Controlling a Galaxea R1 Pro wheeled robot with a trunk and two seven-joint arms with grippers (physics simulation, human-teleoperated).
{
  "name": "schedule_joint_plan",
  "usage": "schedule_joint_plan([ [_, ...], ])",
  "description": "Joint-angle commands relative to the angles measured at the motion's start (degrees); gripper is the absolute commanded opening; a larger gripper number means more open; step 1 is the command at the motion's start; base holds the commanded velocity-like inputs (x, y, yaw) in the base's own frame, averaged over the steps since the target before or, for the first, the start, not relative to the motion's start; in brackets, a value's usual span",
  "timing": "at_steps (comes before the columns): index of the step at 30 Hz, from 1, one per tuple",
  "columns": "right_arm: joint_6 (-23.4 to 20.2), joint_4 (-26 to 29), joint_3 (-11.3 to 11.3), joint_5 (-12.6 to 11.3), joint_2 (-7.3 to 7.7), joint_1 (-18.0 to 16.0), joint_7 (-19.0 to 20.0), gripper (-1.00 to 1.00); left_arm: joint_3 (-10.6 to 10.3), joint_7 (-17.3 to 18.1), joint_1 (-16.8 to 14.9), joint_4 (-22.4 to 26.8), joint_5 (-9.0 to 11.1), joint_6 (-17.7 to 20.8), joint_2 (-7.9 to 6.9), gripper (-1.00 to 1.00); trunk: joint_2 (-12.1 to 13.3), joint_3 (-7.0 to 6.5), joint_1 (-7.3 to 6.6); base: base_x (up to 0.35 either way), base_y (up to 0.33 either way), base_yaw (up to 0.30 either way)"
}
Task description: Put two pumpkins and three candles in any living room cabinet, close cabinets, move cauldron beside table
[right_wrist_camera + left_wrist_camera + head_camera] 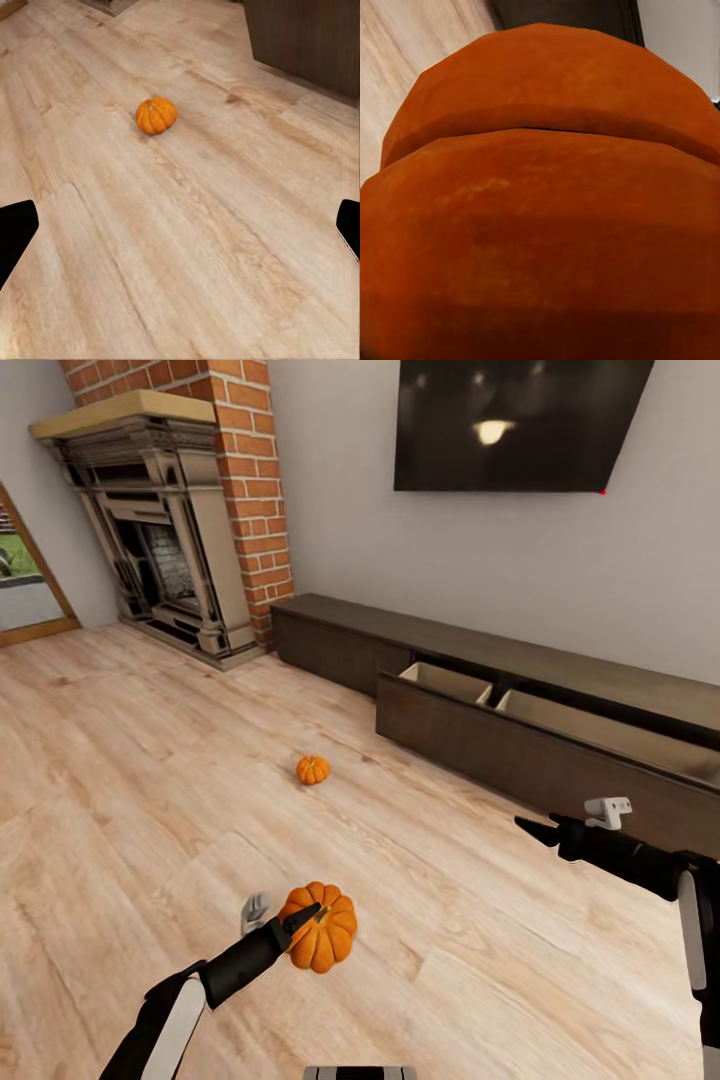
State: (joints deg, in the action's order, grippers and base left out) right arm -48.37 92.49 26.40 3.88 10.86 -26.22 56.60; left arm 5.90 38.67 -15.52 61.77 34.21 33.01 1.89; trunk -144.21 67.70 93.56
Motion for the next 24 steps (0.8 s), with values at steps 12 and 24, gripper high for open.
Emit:
schedule_joint_plan([
  [12, -0.29, 0.06, 0.14, 0.34, 0.04, -0.06, 0.53, 1.00, 0.16, 0.24, -0.03, 0.02, 0.64, 0.57, 0.01, -1.00, -0.02, 0.05, 0.02, 0.344, 0.000, 0.000],
  [24, -0.31, 0.06, 0.28, 0.43, 0.04, -0.06, 0.53, 1.00, 0.93, 0.76, -0.03, 0.02, 0.86, 0.56, -0.19, -1.00, -0.02, 0.05, 0.02, 0.336, 0.095, 0.000],
])
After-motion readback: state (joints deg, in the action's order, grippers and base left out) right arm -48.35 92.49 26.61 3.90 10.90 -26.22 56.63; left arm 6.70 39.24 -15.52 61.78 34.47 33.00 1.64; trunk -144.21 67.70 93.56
